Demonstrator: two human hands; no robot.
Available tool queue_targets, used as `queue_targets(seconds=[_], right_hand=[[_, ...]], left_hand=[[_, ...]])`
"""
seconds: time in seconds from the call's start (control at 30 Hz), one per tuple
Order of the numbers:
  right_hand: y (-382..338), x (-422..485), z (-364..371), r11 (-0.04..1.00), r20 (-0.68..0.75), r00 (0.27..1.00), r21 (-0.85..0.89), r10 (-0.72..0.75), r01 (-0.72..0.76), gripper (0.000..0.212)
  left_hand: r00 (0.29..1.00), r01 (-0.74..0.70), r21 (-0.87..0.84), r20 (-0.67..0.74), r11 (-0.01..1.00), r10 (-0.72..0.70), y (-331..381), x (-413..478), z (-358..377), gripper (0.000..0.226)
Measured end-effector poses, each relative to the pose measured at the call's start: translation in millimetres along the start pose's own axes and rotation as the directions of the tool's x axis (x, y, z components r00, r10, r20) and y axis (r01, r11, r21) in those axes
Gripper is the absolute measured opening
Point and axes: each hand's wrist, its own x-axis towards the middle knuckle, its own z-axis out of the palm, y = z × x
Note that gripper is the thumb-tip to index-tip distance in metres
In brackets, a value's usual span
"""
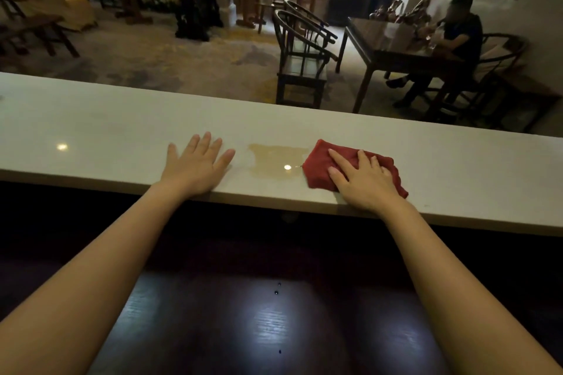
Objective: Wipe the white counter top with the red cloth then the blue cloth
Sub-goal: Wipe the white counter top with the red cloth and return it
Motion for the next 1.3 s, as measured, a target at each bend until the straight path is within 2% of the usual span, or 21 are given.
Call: queue_targets(seconds=[0.17, 0.23, 0.37, 0.5, 0.57, 0.63, 0.73, 0.83, 1.0, 1.13, 1.3], right_hand=[[-49.7, 4.8, 5.3, 0.993, 0.010, 0.995, 0.060, -0.099, 0.098, 0.050], [-71.2, 6.5, 8.5, 0.988, 0.020, 0.989, 0.058, -0.144, 0.142, 0.049], [-107.7, 13.1, 14.2, 0.986, 0.020, 0.986, 0.000, -0.167, 0.167, 0.049], [-121.0, 31.1, 5.3, 0.988, 0.096, 0.984, -0.026, -0.150, 0.153, 0.052], [-122.1, 41.7, -1.5, 0.974, 0.126, 0.972, -0.085, -0.197, 0.208, 0.054], [-120.9, 49.2, -3.4, 0.935, 0.133, 0.941, -0.129, -0.313, 0.329, 0.054], [-116.1, 57.5, -1.1, 0.861, 0.118, 0.863, -0.082, -0.491, 0.501, 0.051], [-117.4, 68.5, 0.2, 0.815, 0.122, 0.813, -0.051, -0.569, 0.578, 0.050], [-133.7, 82.7, 7.8, 0.834, 0.073, 0.835, -0.044, -0.546, 0.550, 0.049], [-142.2, 90.5, 6.7, 0.901, 0.020, 0.901, -0.023, -0.433, 0.433, 0.049], [-134.4, 88.5, 4.9, 0.940, 0.024, 0.940, 0.002, -0.341, 0.341, 0.050]], left_hand=[[1.000, -0.013, -0.012, -0.007, 1.000, 0.013, -0.3, -1.4, 0.4, 0.079], [1.000, -0.006, 0.000, -0.005, 1.000, 0.006, 0.4, -1.3, -0.5, 0.075], [1.000, -0.014, 0.033, 0.003, 0.999, 0.014, 1.8, -2.7, -1.2, 0.063], [1.000, -0.009, 0.046, 0.006, 0.999, 0.009, 3.3, -3.1, -2.2, 0.063], [1.000, -0.011, 0.043, 0.009, 0.999, 0.011, 3.6, -3.4, -3.3, 0.063], [1.000, -0.015, 0.039, 0.012, 0.999, 0.015, 4.3, -3.8, -3.3, 0.063], [1.000, -0.018, 0.029, 0.015, 0.999, 0.018, 4.0, -2.7, -2.2, 0.063], [1.000, -0.029, 0.032, 0.008, 0.999, 0.029, 3.3, -2.8, -0.8, 0.062], [1.000, -0.012, 0.024, -0.001, 1.000, 0.012, 2.3, -3.4, 0.0, 0.069], [0.999, 0.001, 0.041, 0.032, 0.999, -0.003, 1.9, -3.9, -3.5, 0.079], [0.995, 0.080, 0.036, 0.055, 0.996, -0.082, -25.8, -9.1, -12.3, 0.091]])
